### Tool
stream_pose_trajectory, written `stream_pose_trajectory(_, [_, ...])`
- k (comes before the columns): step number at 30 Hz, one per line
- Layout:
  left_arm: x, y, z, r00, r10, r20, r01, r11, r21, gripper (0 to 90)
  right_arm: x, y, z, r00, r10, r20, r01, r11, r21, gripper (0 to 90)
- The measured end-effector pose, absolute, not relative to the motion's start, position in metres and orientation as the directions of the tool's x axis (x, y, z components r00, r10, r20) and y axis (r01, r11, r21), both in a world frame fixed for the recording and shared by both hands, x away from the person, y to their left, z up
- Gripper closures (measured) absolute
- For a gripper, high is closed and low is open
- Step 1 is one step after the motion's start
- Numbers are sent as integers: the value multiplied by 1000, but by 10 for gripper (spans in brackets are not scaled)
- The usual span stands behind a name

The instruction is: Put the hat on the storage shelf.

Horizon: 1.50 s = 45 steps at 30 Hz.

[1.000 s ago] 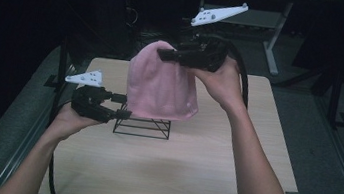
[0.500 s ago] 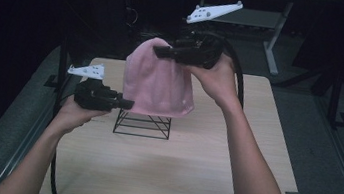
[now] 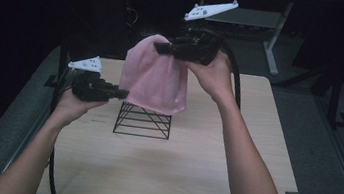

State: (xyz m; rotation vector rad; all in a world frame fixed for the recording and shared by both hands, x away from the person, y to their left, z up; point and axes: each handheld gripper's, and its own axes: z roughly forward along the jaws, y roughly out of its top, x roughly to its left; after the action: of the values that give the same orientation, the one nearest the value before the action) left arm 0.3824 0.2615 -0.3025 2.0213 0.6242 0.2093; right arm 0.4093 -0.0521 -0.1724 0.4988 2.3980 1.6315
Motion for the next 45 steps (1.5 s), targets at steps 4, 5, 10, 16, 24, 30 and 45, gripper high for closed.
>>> stream_pose_trajectory(4, [387, 263, -306, 846, 523, -103, 347, -394, 851, 786, 415, -51, -176, -918, 395, 27, 172, 336, 926, 771])
stream_pose_trajectory(5, [388, 263, -306, 845, 525, -104, 351, -396, 849, 786, 417, -51, -177, -917, 398, 30, 176, 336, 925, 771])
stream_pose_trajectory(10, [392, 265, -308, 842, 529, -108, 356, -392, 848, 795, 427, -50, -182, -913, 405, 40, 187, 330, 926, 771])
stream_pose_trajectory(16, [396, 266, -310, 837, 536, -109, 358, -386, 850, 806, 438, -51, -185, -907, 419, 47, 198, 324, 925, 770])
stream_pose_trajectory(24, [395, 267, -312, 840, 537, -79, 346, -417, 841, 812, 440, -48, -190, -914, 402, 50, 190, 316, 930, 769])
stream_pose_trajectory(30, [393, 268, -313, 840, 538, -67, 346, -435, 831, 812, 439, -43, -191, -922, 385, 49, 184, 322, 929, 769])
stream_pose_trajectory(45, [387, 275, -328, 840, 540, -54, 352, -465, 812, 816, 431, -30, -201, -941, 333, 53, 179, 361, 915, 766])
